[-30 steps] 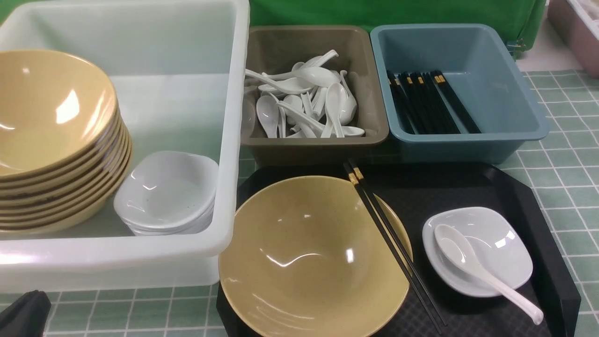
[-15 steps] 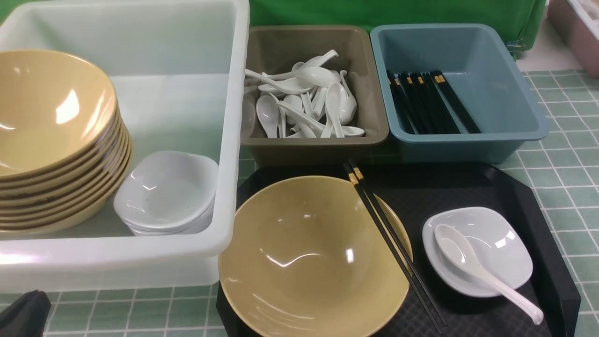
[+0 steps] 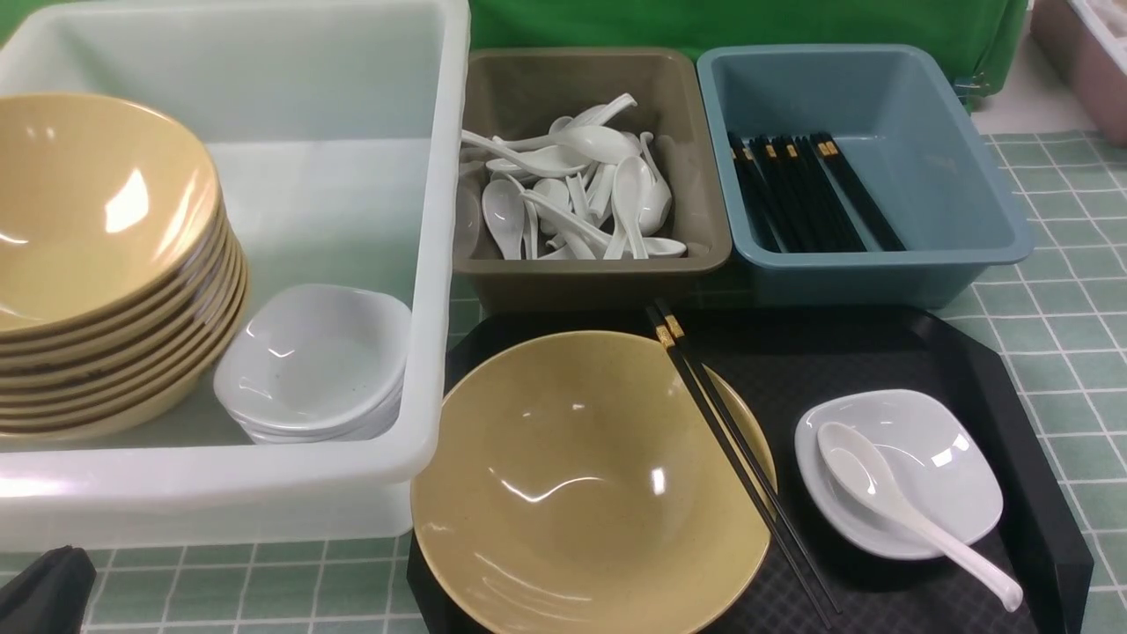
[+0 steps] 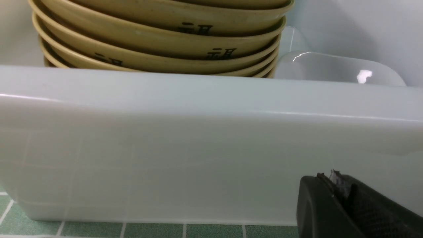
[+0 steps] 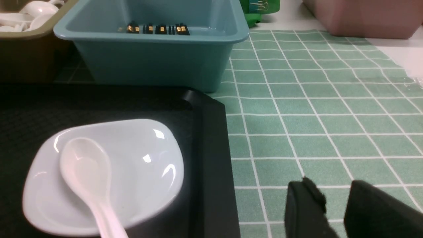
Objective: On blue table put chopsticks spoon bowls plates into blue grey white boxes.
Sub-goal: 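Move the grippers toward the tableware on the black tray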
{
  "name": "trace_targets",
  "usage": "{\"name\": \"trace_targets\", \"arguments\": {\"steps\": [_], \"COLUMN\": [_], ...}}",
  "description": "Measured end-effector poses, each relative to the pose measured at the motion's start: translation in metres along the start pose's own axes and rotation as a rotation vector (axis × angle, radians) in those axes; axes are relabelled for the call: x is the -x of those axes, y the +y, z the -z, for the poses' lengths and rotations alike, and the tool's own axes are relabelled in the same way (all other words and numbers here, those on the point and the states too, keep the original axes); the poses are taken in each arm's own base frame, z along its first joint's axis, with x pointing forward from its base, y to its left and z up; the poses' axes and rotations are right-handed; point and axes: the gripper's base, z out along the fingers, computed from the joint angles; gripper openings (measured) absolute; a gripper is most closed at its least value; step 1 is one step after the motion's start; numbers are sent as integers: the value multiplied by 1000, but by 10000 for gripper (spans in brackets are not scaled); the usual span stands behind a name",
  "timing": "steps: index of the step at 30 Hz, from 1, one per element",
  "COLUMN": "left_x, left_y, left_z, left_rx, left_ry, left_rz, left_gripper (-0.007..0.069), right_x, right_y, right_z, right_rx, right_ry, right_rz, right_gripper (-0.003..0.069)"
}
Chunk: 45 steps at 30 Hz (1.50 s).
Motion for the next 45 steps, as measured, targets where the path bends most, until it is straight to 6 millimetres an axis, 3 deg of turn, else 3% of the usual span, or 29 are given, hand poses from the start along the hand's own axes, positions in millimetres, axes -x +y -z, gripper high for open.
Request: {"name": "trace_targets", "arguments": {"steps": [17, 22, 24, 27, 28, 31, 35, 40, 44, 45], "left_x": [0, 0, 1, 4, 8, 15, 20, 21, 20, 27], "left_y": [0, -2, -6, -10, -14, -18, -18, -18, -23, -27], "left_z": [0, 0, 0, 1, 1, 3, 4, 4, 6, 9], "left_rx": [0, -22, -61, -123, -178, -272, -326, -339, -363, -396], "left_ry": [0, -1, -2, -13, -19, -21, -36, -39, -19, -27], "left_rz": [-1, 72, 236, 520, 768, 1201, 1447, 1472, 1284, 1154], "left_gripper": [-11, -11, -11, -11, -11, -11, -11, -11, -11, -11], "right_x": [0, 0, 0, 0, 0, 1, 1, 1, 1, 1], "right_y": [0, 0, 0, 2, 4, 9, 10, 10, 10, 11], "right_z": [0, 0, 0, 0, 0, 0, 1, 1, 1, 1], "right_rx": [2, 3, 4, 25, 49, 93, 104, 100, 107, 125], "right_ry": [0, 0, 0, 4, 13, 45, 60, 53, 51, 58], "right_rz": [-29, -35, -92, -336, -558, -1015, -1187, -1100, -1027, -998], "right_gripper": [237, 237, 237, 237, 237, 237, 237, 237, 237, 237]}}
